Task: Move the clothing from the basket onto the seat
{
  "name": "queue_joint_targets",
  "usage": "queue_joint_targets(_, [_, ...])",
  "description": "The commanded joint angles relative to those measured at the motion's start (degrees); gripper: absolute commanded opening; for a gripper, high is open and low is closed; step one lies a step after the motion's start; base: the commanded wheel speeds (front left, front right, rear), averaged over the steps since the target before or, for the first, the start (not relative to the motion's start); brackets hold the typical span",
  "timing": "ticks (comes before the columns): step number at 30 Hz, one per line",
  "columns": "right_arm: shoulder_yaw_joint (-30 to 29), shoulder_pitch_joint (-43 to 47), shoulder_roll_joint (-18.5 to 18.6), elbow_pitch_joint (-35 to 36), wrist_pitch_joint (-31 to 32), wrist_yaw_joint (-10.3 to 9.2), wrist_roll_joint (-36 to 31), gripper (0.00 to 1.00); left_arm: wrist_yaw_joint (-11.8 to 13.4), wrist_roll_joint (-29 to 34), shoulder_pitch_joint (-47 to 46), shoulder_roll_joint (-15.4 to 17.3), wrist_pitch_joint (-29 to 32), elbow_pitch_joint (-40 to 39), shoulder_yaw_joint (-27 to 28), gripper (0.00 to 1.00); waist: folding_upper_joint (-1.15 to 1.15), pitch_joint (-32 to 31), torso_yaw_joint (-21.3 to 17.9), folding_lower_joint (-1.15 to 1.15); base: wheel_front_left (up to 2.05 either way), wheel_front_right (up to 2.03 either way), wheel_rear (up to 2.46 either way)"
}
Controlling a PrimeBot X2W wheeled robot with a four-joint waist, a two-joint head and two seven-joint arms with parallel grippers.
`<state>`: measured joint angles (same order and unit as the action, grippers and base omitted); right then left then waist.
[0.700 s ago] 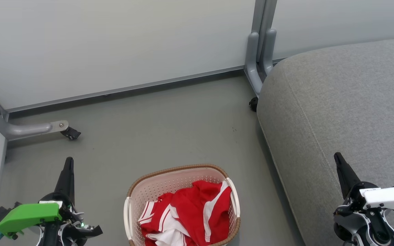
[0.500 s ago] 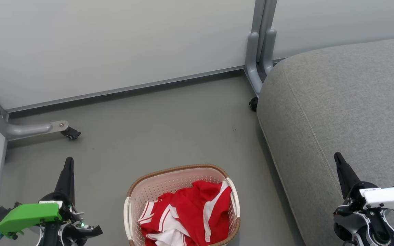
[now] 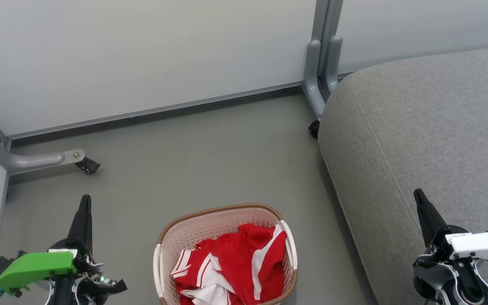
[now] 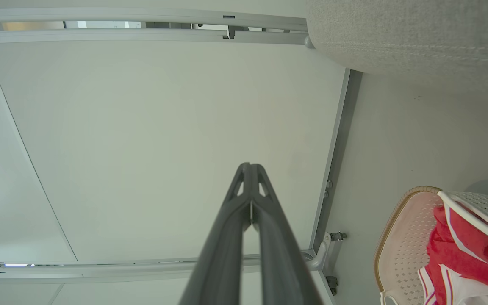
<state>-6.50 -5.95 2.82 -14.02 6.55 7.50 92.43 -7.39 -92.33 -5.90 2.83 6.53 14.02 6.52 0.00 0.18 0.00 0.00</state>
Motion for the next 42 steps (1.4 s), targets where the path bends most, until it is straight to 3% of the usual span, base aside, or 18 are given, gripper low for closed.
queue_joint_targets(1, [-0.1, -0.5, 0.2, -0.1, 0.1, -0.02, -0.1, 0.00, -0.2, -0.2, -0.6, 0.1, 0.2, 0.0, 0.1, 0.00, 0.00, 0.0, 0.0, 0.00, 0.00, 0.00, 0.00])
queue_joint_targets(2, [0.0, 0.0, 0.0, 0.0, 0.0, 0.00, 0.0, 1.00, 0.0, 0.0, 0.0, 0.0, 0.0, 0.0, 0.0, 1.00, 0.00, 0.0, 0.0, 0.00, 0.00, 0.00, 0.00])
queue_joint_targets(17, [1.6, 1.8, -0.4, 0.3, -3.4, -0.02, -4.3, 1.00, 0.0, 3.9, 1.5, -0.3, -3.4, -0.8, -1.3, 1.00, 0.00, 0.1, 0.1, 0.00, 0.00, 0.00, 0.00])
queue_joint_targets(28, [3.8, 2.2, -0.3, 3.7, -6.2, -0.02, -13.6, 1.00, 0.3, 13.7, 1.6, -0.2, -6.2, -3.2, -2.1, 1.00, 0.00, 0.3, 0.3, 0.00, 0.00, 0.00, 0.00])
queue_joint_targets(42, [6.0, 2.5, -0.2, 6.7, -9.3, -0.01, -29.1, 1.00, 2.3, 31.3, 2.0, -0.1, -9.3, -6.3, -5.3, 1.00, 0.00, 0.4, 0.7, 0.00, 0.00, 0.00, 0.00])
